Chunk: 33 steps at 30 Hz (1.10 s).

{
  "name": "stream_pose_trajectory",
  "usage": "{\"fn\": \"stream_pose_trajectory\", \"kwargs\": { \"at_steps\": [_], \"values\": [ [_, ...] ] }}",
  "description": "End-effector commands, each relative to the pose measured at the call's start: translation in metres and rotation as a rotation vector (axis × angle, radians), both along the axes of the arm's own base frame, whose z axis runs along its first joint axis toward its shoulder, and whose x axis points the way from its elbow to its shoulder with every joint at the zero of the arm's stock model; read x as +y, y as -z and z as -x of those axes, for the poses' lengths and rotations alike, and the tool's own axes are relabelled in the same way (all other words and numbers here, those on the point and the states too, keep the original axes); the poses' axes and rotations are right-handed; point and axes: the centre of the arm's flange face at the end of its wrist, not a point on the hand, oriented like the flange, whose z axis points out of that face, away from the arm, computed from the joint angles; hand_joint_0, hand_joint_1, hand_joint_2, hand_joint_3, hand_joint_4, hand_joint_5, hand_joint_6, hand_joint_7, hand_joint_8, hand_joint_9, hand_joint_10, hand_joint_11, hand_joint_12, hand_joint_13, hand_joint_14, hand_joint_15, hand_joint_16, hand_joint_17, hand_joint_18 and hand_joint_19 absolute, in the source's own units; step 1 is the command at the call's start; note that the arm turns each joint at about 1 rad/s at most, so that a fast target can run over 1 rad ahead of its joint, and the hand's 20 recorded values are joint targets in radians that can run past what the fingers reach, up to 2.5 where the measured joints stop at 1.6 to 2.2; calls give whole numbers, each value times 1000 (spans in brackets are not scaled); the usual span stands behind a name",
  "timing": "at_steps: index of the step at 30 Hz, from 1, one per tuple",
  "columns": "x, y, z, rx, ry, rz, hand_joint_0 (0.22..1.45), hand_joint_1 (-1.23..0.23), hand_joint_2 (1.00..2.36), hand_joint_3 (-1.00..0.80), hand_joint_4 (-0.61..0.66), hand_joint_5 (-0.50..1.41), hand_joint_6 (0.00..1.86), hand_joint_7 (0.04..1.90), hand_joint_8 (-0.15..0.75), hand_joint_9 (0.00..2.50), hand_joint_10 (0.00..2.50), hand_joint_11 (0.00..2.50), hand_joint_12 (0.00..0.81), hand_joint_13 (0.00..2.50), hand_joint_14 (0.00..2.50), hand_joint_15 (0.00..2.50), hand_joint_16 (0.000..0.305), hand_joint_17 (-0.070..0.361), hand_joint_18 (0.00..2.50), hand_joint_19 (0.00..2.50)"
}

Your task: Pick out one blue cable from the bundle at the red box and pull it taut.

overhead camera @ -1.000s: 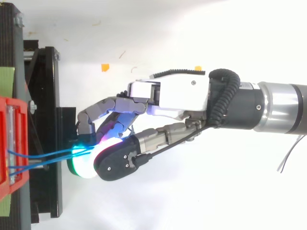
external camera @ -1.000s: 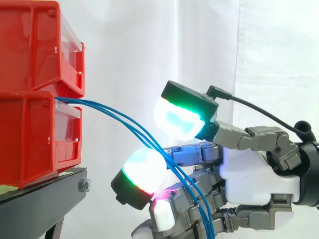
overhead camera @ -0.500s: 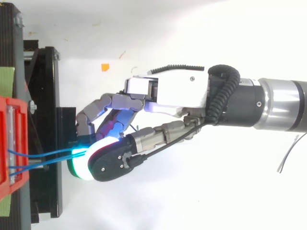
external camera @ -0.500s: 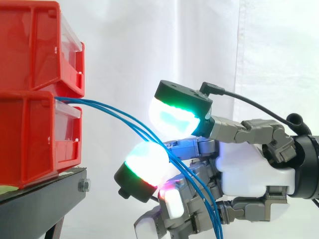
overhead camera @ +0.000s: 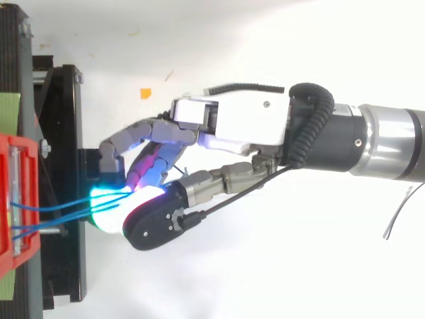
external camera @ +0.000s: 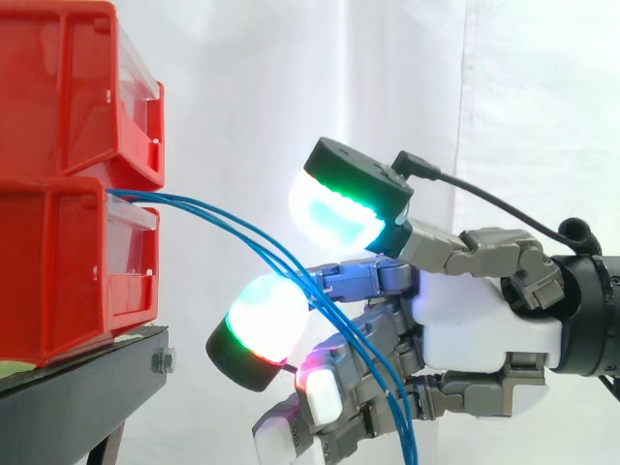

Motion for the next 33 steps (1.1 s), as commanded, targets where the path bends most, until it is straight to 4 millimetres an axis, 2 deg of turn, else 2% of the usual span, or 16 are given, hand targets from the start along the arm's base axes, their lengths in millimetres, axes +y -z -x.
{"fn": "stream_pose_trajectory", "kwargs": {
  "at_steps": [1,7,16,28,33],
  "values": [
    [-2,1,0,4,24,48,481,-392,1000,-500,81,-67,599,1152,333,1017,21,504,322,776,12,309,43,97,601,459],
    [-2,1,0,6,27,65,475,-414,1000,-500,80,-73,599,1150,334,1006,20,510,328,775,11,303,44,98,603,457],
    [-2,1,1,11,25,63,506,-457,1000,-500,78,-90,652,1054,324,993,21,532,312,768,12,314,41,92,587,469],
    [-12,0,1,3,-20,30,582,-488,1013,-338,73,-99,717,985,312,999,22,555,296,773,13,331,37,84,574,489],
    [-14,-1,1,-3,-24,4,585,-504,1016,-289,94,-121,801,879,312,980,22,572,301,772,13,336,38,84,576,500]
  ]
}}
